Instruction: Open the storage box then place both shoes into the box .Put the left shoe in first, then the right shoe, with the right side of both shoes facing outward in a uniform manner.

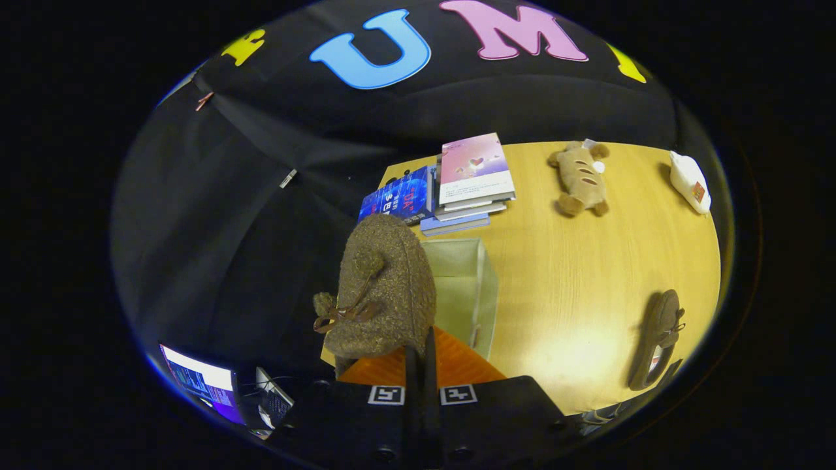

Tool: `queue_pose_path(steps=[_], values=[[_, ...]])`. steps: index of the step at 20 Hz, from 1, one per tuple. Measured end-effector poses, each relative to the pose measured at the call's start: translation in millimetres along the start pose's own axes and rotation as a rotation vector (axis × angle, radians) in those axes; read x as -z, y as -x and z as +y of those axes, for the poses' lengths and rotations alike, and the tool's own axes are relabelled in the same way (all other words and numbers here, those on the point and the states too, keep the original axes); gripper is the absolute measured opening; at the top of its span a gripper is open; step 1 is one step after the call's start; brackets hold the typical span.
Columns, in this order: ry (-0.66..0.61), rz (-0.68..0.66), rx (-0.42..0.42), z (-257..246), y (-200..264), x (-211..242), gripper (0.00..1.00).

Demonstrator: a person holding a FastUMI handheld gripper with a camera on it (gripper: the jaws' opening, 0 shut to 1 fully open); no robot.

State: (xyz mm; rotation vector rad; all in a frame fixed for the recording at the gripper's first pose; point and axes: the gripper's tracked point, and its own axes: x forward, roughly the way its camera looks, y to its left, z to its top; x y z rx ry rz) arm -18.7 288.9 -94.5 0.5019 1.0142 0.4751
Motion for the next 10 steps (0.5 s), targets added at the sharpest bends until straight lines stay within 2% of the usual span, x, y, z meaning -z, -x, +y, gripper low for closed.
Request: queue_pose_path(steps=[10], values=[[-0.015, 0.096, 0.151, 26, -86, 24, 0.05]])
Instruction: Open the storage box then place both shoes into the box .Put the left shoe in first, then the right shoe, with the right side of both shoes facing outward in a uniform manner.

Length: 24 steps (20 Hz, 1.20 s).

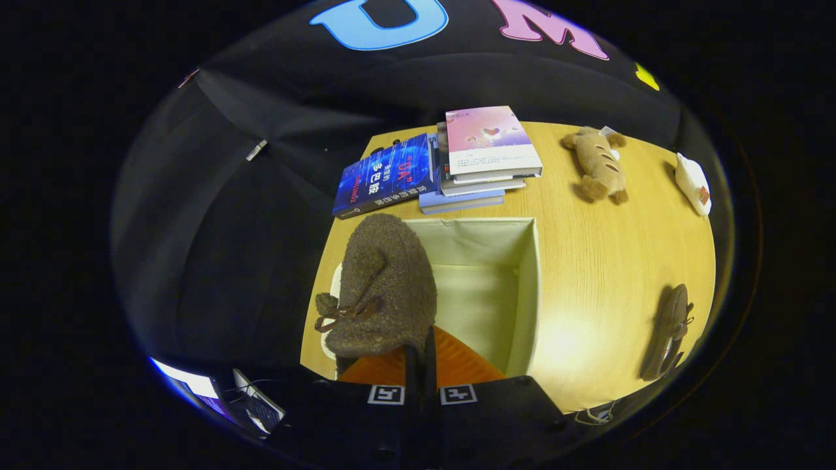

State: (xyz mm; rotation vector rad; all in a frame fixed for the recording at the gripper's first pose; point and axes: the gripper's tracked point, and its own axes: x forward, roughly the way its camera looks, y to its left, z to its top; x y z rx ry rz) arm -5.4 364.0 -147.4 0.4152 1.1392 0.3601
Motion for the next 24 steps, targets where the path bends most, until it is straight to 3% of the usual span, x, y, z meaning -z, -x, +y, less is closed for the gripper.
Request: queue_pose_path(steps=[8, 12, 14, 15, 16, 17, 19, 24], values=[[-0.118, 0.024, 0.044, 0, -25, 9, 0.05], [-0.163, 0.031, -0.013, 11, -24, 12, 0.07], [-0.177, 0.043, -0.053, 18, -21, 15, 0.21], [-0.176, 0.037, -0.071, 22, -20, 14, 0.37], [-0.17, 0.034, -0.082, 24, -18, 14, 0.44], [-0.164, 0.036, -0.089, 25, -16, 13, 0.61], [-0.158, 0.036, -0.103, 27, -14, 15, 0.78], [-0.131, 0.008, -0.15, 22, 14, 15, 0.89]])
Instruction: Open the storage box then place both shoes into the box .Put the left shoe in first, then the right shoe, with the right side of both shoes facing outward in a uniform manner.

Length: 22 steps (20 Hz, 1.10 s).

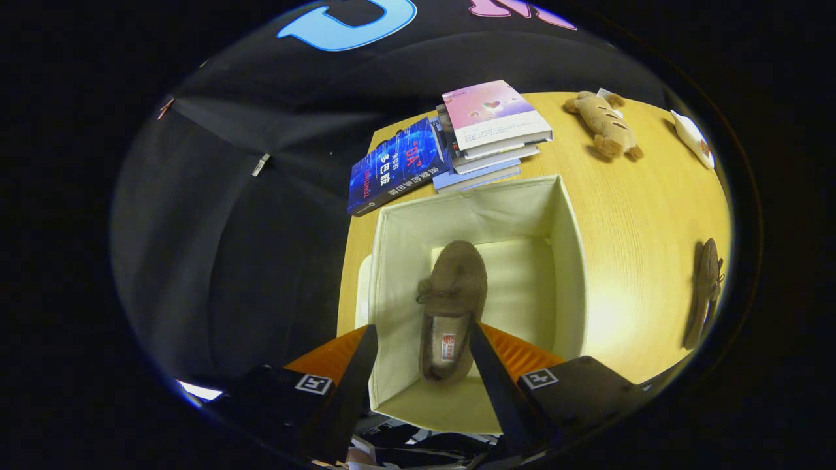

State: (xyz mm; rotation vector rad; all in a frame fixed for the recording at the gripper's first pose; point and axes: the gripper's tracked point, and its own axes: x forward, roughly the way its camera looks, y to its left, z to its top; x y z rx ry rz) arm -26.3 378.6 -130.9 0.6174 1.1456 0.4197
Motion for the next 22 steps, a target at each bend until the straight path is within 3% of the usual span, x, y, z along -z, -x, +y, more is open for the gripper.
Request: queue_pose_path(steps=[3, 8, 16, 22], values=[[0.033, -0.052, -0.033, -11, 34, -10, 0.97], [0.124, -0.166, -0.013, -69, 98, -26, 0.97], [0.203, -0.183, 0.175, -229, 179, -16, 0.97], [0.085, -0.111, 0.294, -357, 206, 4, 0.97]])
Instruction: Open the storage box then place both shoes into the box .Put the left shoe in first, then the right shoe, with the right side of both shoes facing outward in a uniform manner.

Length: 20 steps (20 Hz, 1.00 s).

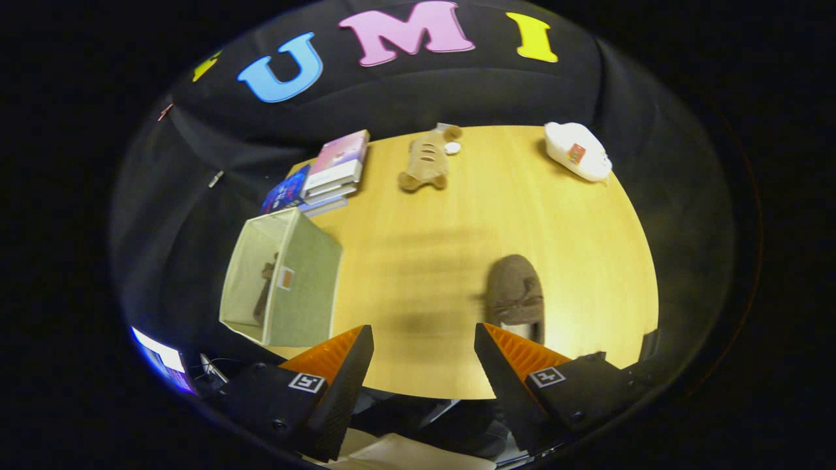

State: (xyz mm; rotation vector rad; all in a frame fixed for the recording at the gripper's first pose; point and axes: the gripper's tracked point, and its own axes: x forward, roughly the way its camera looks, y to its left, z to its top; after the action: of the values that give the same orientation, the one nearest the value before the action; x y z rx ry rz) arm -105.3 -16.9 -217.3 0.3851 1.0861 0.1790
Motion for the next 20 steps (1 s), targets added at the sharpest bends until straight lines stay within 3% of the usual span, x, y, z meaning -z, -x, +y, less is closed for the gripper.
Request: queue_pose_path(steps=[7, 16, 18, 20], values=[[-0.036, 0.141, 0.136, -112, -53, 37, 0.97], [0.048, 0.272, 0.146, -135, -124, 56, 0.92], [0.027, 0.284, 0.13, -133, -130, 56, 0.84], [0.016, 0.304, 0.139, -135, -134, 58, 0.5]])
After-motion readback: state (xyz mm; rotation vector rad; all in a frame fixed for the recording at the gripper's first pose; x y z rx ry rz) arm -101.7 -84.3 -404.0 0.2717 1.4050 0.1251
